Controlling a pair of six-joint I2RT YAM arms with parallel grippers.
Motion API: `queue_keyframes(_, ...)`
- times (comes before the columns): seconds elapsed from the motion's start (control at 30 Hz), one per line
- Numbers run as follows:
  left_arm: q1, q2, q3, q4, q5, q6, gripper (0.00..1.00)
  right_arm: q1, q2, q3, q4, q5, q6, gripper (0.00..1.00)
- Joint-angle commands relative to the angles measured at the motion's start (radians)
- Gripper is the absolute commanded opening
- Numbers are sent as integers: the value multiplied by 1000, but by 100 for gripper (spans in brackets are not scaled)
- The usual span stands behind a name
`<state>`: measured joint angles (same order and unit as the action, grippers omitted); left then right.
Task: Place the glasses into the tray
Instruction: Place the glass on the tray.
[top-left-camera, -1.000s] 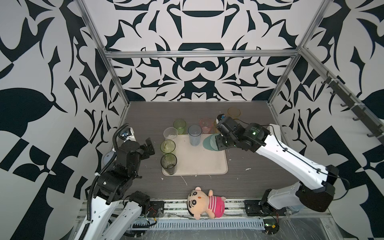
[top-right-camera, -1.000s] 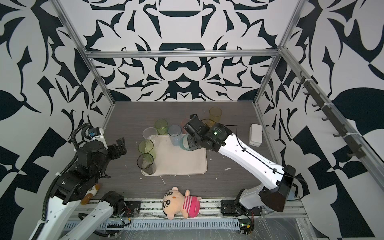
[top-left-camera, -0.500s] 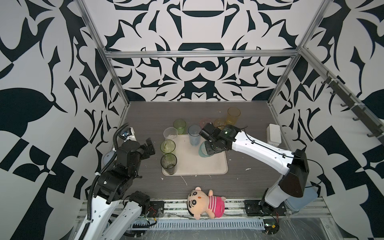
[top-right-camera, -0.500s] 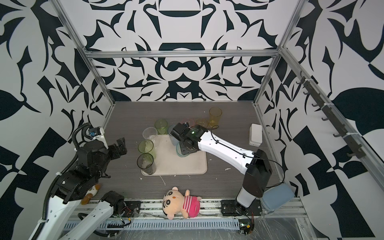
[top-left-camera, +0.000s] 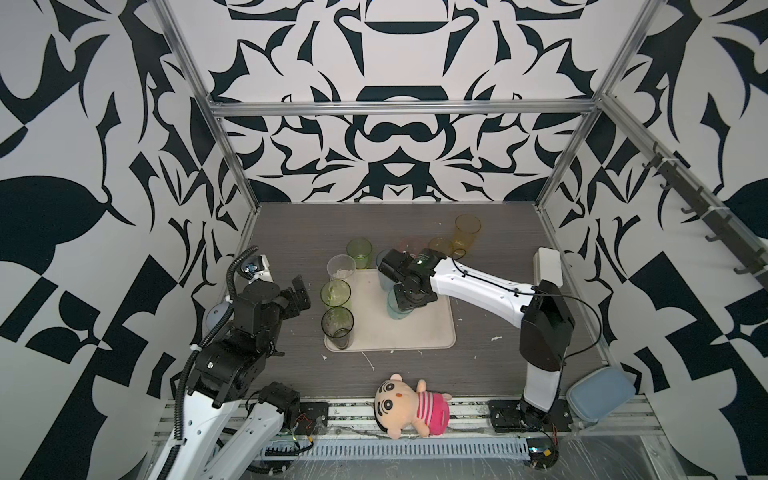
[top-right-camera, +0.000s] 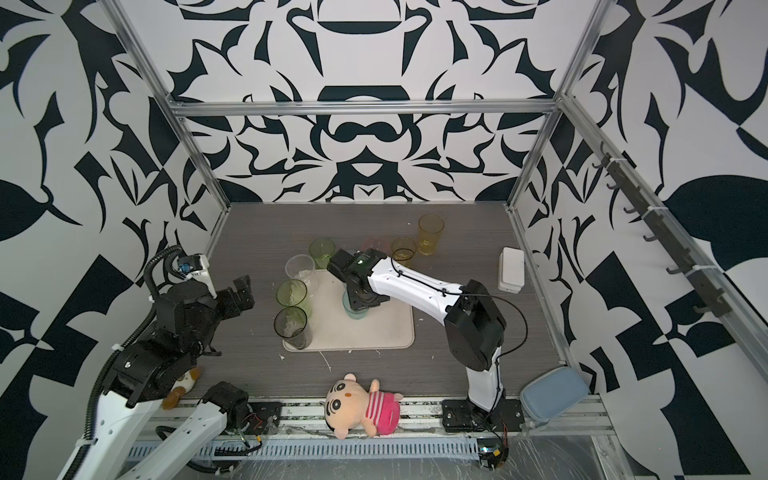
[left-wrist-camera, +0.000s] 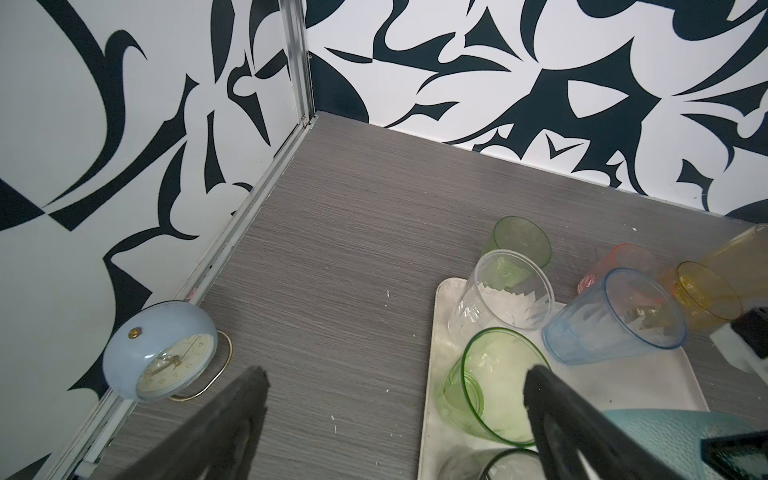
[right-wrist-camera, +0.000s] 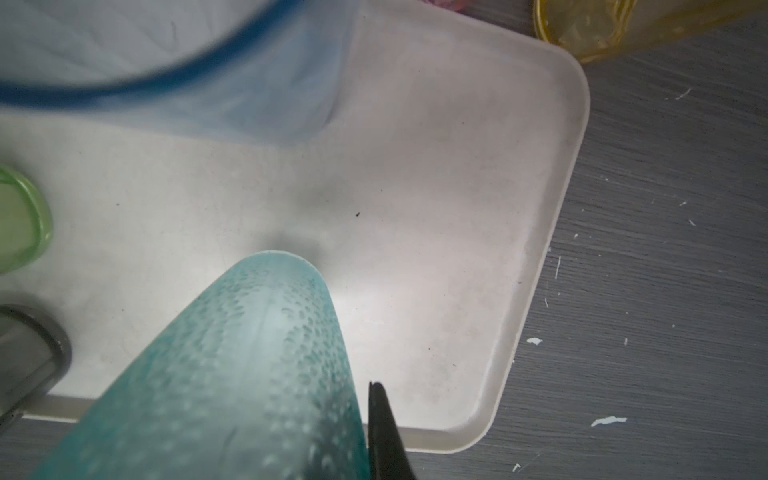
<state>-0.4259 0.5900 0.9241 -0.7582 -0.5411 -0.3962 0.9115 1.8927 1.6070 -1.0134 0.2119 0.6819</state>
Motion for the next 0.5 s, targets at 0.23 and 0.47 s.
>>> queue_keyframes(0.23,-3,-14,-10,19,1,-13,100,4,64,90,-10,-8,14,0)
queue_keyframes(0.47,-2,-21,-10,18,-2,-13,100,5,98,119,-11,-4,13,1)
